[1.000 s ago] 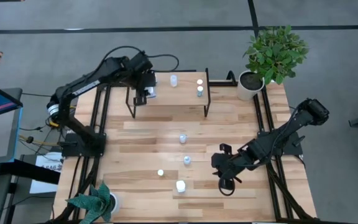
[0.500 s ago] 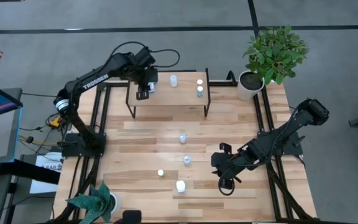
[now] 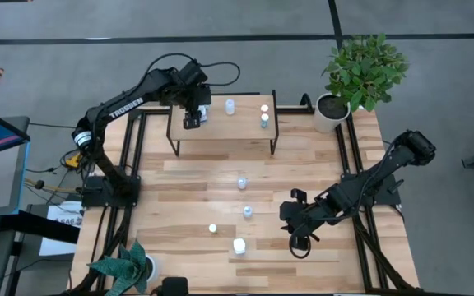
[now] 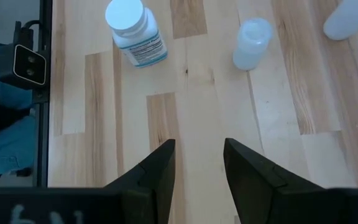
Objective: Pick and place medicine bottles onto shelf by color
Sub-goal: Put the left white pill bottle on the shelf aligned with the other white pill bottle, then put the yellow pill bottle on the shelf
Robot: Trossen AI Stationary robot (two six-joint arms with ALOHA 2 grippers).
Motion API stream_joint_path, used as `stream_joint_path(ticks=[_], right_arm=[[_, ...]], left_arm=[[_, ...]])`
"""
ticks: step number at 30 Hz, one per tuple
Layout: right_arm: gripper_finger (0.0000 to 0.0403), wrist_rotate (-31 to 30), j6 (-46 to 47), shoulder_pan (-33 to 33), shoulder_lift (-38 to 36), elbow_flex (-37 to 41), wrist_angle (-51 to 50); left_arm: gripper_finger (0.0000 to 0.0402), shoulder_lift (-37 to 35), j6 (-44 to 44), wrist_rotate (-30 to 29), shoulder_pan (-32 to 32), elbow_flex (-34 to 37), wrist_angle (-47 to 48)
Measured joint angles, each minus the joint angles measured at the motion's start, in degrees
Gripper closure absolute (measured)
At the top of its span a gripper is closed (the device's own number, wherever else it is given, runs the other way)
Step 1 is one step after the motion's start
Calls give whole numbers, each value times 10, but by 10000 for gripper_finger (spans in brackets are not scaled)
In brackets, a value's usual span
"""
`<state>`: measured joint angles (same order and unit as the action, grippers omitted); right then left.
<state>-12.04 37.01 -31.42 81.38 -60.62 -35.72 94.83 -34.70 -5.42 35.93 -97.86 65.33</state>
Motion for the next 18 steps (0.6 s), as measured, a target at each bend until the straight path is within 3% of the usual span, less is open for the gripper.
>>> stream_joint_path(ticks=[9,18], right_arm=[[243,0,0,0,0,0,0],[243,0,0,0,0,0,6]], left_arm=[[173,-1,44,5,-29,-106,64],[173,-1,160,112,-109,-138,198]])
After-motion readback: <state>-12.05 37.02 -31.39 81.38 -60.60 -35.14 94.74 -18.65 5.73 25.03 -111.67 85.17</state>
